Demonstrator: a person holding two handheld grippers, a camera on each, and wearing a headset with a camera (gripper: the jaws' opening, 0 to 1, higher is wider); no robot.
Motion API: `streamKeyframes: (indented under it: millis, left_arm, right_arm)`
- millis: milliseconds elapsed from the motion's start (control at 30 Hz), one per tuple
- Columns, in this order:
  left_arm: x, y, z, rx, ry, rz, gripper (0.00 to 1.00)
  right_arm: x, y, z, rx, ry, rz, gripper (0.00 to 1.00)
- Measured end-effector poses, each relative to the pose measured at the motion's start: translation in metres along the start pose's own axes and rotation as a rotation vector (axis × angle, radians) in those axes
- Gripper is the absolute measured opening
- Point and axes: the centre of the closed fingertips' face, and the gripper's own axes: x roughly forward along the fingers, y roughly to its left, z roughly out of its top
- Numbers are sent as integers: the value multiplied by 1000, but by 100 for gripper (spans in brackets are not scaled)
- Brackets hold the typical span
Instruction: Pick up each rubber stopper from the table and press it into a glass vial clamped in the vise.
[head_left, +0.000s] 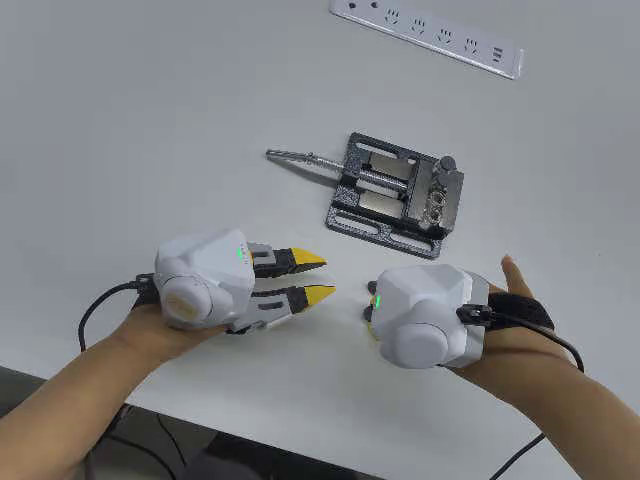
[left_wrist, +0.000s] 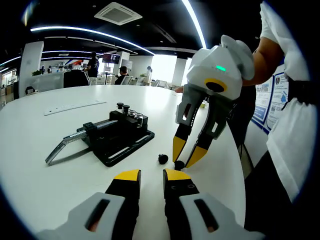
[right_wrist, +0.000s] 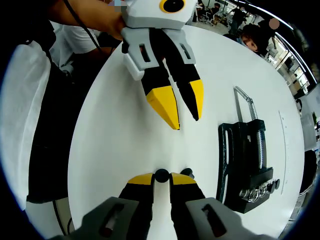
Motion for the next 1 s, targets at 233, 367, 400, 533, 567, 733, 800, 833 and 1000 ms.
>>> streamKeyframes:
  millis: [233, 367, 400, 533, 567, 733, 800, 833, 1000]
  left_arm:
    - [0, -2, 1, 1, -3, -1, 14]
    - [0, -3, 1, 1, -4, 0, 14]
    - [0, -3, 1, 1, -5, 0, 14]
    - [0, -3, 0, 0, -4, 3, 14]
    - [-1, -3, 0, 0, -4, 4, 14]
    - [0, -2, 0, -1, -5, 7, 14]
    - [0, -2, 0, -3, -6, 8, 14]
    - [0, -3, 0, -4, -7, 8, 14]
    - [1, -2, 0, -5, -9, 10, 14]
  right_arm:
    - [0, 0, -2, 1, 10, -1, 12]
    - [-1, 1, -5, -8, 29, -3, 11]
    - [-1, 1, -5, -14, 28, -3, 11]
    - [-2, 1, -3, -12, 16, -3, 11]
    - [-3, 0, -2, -17, 14, -6, 11]
    - [-2, 0, -3, -27, 20, 0, 11]
    - [-2, 1, -4, -33, 31, 6, 11]
    - [-2, 1, -4, -36, 36, 7, 11]
    - [0, 2, -7, -47, 54, 14, 11]
